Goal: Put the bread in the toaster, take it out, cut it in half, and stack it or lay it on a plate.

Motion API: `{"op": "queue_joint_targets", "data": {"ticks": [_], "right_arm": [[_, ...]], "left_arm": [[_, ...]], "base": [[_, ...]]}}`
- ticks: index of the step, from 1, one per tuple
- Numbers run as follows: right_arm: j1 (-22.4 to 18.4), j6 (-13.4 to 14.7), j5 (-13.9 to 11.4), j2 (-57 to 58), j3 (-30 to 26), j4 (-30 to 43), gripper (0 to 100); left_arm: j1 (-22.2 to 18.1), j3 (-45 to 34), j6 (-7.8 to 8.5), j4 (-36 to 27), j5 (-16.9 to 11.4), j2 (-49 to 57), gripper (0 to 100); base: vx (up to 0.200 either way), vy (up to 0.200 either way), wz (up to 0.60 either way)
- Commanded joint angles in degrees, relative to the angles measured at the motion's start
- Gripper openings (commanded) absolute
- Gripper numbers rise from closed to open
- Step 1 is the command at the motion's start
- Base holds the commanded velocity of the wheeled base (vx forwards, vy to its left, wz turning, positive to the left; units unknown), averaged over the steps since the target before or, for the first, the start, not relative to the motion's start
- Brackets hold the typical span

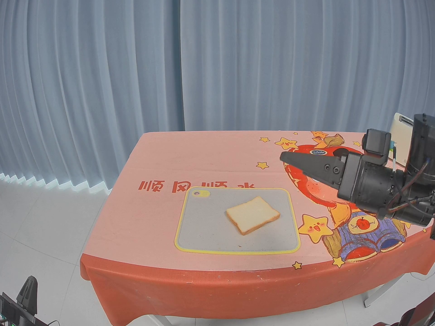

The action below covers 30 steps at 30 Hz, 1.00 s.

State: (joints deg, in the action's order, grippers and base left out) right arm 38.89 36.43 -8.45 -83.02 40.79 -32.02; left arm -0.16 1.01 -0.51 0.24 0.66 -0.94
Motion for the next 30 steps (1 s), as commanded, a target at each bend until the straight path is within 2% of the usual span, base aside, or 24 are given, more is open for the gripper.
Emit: {"op": "queue_joint_targets", "data": {"ticks": [1,5,7,8,10,17,23,27,30], "right_arm": [[-1.01,-1.45,-0.08,3.48,-0.54,-0.14,100],[-1.27,-2.24,-0.08,5.15,-3.26,-0.23,100],[-1.71,-3.99,-0.08,5.59,-3.44,-0.32,100],[-1.71,-3.99,-0.08,5.59,-3.44,-0.32,100],[-1.01,-6.19,0.10,6.64,-3.70,-0.23,100],[-1.36,-8.74,0.19,7.70,-4.23,-0.23,100],[-1.80,-13.40,0.27,7.52,-5.46,-0.32,100],[-2.85,-14.89,0.27,7.61,-5.37,-0.32,100],[-3.56,-17.09,0.27,8.14,-5.55,-0.32,100]], "left_arm": [[-0.02,-1.01,-0.02,0.02,-0.04,0.24,0],[-0.02,-1.01,-0.02,0.02,0.04,0.24,0],[-0.02,-1.01,-0.10,0.02,0.13,0.24,0],[-0.02,-1.01,-0.10,0.02,0.13,0.24,0],[-0.02,-1.01,-0.02,0.02,0.04,0.24,0],[-0.02,-1.01,-0.10,0.02,0.04,0.24,0],[-0.02,-1.01,-0.02,0.02,0.04,0.24,0],[-0.02,-1.01,-0.10,0.02,0.04,0.24,0],[-0.02,-1.01,-0.10,0.02,0.04,0.24,0]], "base": [[0.000,0.000,0.00],[0.000,0.000,0.00],[0.000,0.000,0.00],[0.000,0.000,0.00],[0.000,0.000,0.00],[0.000,0.000,0.00],[0.000,0.000,0.00],[0.000,0.000,0.00],[0.000,0.000,0.00]]}}
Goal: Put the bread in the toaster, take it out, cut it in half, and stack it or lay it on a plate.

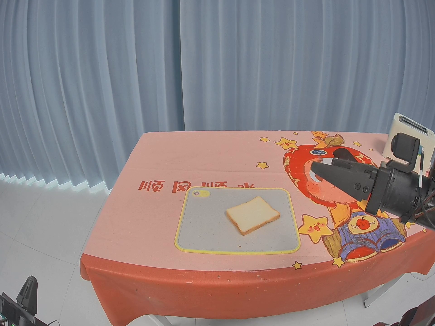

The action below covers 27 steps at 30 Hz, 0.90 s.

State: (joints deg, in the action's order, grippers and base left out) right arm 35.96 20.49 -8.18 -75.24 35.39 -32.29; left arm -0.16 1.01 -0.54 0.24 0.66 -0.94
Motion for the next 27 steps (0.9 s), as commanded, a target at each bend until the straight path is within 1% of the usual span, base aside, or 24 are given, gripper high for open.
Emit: {"op": "queue_joint_targets", "data": {"ticks": [1,3,8,12,20,21,24,25,27], "right_arm": [[-0.81,-1.77,-0.08,0.62,-0.15,-0.05,100],[-0.81,-2.65,-0.08,1.06,-0.58,-0.05,100],[-1.42,-3.00,-0.17,1.24,-0.67,-0.05,100],[-1.68,-4.41,-0.17,2.12,-0.58,-0.14,100],[-4.32,-4.76,-0.17,1.85,-0.41,-0.14,100],[-5.38,-5.29,-0.17,2.12,-0.50,-0.14,100],[-6.34,-7.40,-0.17,2.73,-0.76,-0.14,100],[-7.57,-8.54,-0.26,3.43,-0.67,-0.14,100],[-9.51,-8.72,-0.26,3.61,-0.67,-0.14,100]], "left_arm": [[-0.02,-1.01,0.01,0.02,0.04,0.24,0],[-0.02,-1.01,0.01,0.02,0.04,0.24,0],[-0.02,-1.01,0.01,0.02,0.04,0.24,0],[-0.02,-1.01,0.01,0.02,0.04,0.24,0],[-0.02,-1.01,-0.08,0.02,0.04,0.24,0],[-0.02,-1.01,0.01,0.02,0.04,0.24,0],[-0.02,-1.01,0.01,0.02,0.04,0.24,0],[-0.02,-1.01,0.01,0.02,0.04,0.24,0],[-0.02,-1.01,-0.08,0.02,0.04,0.24,0]], "base": [[0.000,0.000,0.00],[0.000,0.000,0.00],[0.000,0.000,0.00],[0.000,0.000,0.00],[0.000,0.000,0.00],[0.000,0.000,0.00],[0.000,0.000,0.00],[0.000,0.000,0.00],[0.000,0.000,0.00]]}}
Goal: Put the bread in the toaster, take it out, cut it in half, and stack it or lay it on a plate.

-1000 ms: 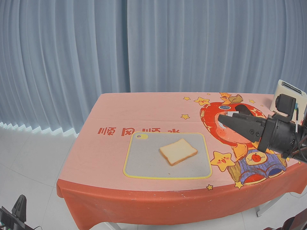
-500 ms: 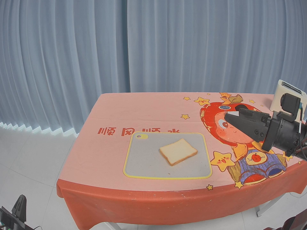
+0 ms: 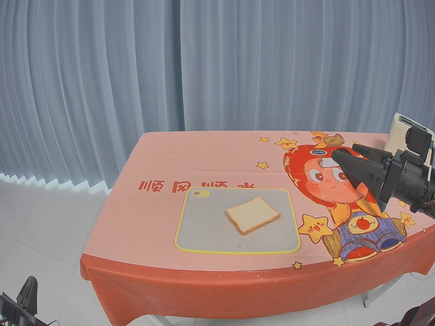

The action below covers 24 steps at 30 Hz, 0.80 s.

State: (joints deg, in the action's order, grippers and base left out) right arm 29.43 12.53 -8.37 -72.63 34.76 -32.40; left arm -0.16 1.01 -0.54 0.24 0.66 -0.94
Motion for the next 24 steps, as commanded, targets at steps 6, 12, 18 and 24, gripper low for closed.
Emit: {"op": "queue_joint_targets", "data": {"ticks": [6,12,18,24], "right_arm": [[-6.22,-1.19,-0.50,0.65,-0.57,0.15,100],[-9.92,-4.45,-0.68,0.03,-1.88,0.06,100],[-11.67,-4.36,-0.59,-0.14,-1.80,-0.03,100],[-15.63,-4.36,-0.68,-0.49,-0.65,0.06,100]], "left_arm": [[-0.02,-1.01,0.01,0.02,0.04,0.24,0],[-0.02,-1.01,0.01,0.02,0.04,0.24,0],[-0.02,-1.01,0.01,0.02,0.04,0.24,0],[-0.02,-1.01,0.01,0.02,0.04,0.24,0]], "base": [[0.000,0.000,0.00],[0.000,0.000,0.00],[0.000,0.000,0.00],[0.000,0.000,0.00]]}}
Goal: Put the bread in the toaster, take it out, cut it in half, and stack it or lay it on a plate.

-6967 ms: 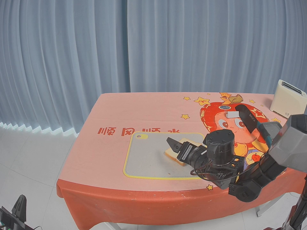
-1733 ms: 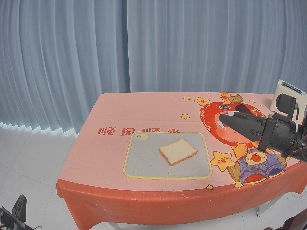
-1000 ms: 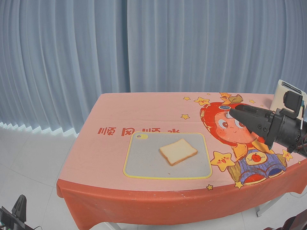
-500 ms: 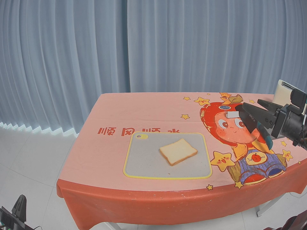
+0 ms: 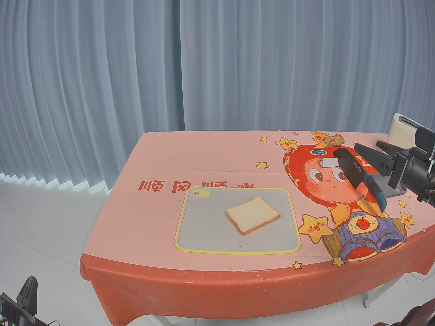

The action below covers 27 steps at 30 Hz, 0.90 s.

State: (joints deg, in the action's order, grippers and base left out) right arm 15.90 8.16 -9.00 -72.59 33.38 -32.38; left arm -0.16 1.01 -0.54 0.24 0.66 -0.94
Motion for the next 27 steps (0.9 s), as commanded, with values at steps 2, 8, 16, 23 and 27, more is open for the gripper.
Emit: {"op": "queue_joint_targets", "data": {"ticks": [2,8,16,23,27], "right_arm": [[-2.36,0.02,0.03,-0.97,1.34,-0.05,100],[-2.36,-0.25,0.21,-1.41,1.51,0.03,100],[-0.52,-0.25,0.30,-1.58,1.08,0.03,100],[0.71,-0.25,0.38,-1.58,0.90,0.03,100],[0.98,-0.25,0.30,-1.58,0.90,0.03,100]], "left_arm": [[-0.02,-1.01,-0.08,0.02,0.04,0.24,0],[-0.02,-1.01,0.01,0.02,0.04,0.24,0],[-0.02,-1.01,-0.08,0.02,0.04,0.24,0],[-0.02,-1.01,-0.08,0.02,0.04,0.24,0],[-0.02,-1.01,0.01,0.02,0.04,0.24,0]], "base": [[0.000,0.000,0.00],[0.000,0.000,0.00],[0.000,0.000,0.00],[0.000,0.000,0.00],[0.000,0.000,0.00]]}}
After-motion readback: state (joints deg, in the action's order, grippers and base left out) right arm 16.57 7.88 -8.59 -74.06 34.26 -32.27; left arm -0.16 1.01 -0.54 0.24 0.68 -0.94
